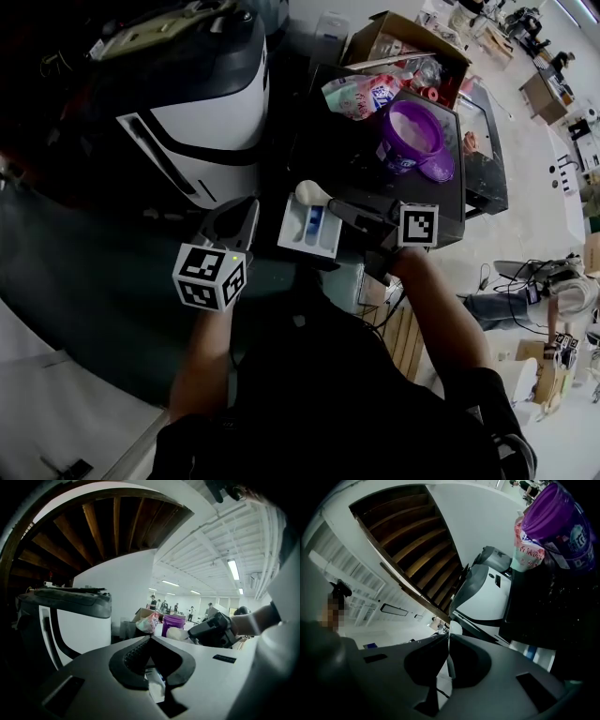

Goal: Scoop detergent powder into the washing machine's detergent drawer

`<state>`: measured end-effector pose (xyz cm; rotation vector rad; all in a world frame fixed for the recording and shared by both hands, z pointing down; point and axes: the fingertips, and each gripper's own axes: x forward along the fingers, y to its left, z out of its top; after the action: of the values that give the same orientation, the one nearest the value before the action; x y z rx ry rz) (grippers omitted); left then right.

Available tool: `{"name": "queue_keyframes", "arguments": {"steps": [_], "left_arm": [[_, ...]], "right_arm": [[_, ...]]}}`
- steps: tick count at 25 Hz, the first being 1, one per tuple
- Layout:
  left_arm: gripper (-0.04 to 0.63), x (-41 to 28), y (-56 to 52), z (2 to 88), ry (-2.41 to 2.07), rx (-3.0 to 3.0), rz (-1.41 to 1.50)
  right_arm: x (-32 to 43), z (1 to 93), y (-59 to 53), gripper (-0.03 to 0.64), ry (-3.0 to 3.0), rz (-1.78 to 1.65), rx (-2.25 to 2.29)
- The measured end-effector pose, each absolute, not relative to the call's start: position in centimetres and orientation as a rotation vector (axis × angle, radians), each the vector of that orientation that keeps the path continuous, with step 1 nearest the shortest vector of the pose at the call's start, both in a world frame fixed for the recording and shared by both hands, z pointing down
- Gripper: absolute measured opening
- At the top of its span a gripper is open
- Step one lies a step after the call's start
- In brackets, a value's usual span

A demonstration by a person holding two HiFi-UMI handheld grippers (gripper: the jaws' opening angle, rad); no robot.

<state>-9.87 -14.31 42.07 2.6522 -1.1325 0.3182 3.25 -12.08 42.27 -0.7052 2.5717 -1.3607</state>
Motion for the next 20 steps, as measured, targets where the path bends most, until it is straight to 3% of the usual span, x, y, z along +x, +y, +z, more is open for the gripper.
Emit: {"name": "queue_keyframes", "arguments": {"steps": [20], "left_arm": [[0.008,-10.2,-14.2,50.0,-1.142,2.537,0.383]], "right_arm": [[4.6,50.4,-12.5,0.021,2.530,-1.417,-0.926]]}}
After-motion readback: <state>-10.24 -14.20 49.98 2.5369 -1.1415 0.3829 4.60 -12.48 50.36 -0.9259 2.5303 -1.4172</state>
